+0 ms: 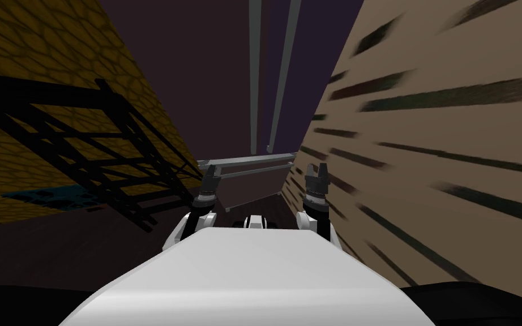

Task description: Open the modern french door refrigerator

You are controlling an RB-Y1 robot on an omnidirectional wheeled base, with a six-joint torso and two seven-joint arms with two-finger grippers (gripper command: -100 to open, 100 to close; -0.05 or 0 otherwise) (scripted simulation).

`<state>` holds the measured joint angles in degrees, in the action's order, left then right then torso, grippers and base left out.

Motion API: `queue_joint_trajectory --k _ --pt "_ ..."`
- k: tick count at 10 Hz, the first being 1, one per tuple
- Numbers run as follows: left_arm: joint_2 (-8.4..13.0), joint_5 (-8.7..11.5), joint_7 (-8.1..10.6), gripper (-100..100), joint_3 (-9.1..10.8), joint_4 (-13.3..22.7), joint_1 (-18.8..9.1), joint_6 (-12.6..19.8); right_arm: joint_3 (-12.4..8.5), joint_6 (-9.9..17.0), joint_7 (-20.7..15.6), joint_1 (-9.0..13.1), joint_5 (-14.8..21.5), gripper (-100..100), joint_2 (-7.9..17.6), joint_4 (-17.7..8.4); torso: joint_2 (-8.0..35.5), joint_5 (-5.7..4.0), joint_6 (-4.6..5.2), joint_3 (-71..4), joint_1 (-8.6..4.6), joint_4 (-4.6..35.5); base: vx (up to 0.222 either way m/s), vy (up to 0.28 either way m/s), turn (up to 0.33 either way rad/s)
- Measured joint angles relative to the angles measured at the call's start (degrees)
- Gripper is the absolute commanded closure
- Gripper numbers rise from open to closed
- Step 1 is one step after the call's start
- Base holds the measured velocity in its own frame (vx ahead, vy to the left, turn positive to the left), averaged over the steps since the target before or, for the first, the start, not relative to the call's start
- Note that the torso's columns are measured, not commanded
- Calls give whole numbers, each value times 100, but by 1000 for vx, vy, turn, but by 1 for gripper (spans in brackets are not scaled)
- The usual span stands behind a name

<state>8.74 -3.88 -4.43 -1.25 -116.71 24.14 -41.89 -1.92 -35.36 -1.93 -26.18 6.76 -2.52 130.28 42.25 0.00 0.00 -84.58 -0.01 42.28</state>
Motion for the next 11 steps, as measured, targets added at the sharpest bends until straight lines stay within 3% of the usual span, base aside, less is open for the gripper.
queue_joint_trajectory --k 11 --pt "18 315 232 -100 217 1617 -262 -981 0 0 0 0 0 0 0 0 3 0 -1 2 0 1 54 -28 32"
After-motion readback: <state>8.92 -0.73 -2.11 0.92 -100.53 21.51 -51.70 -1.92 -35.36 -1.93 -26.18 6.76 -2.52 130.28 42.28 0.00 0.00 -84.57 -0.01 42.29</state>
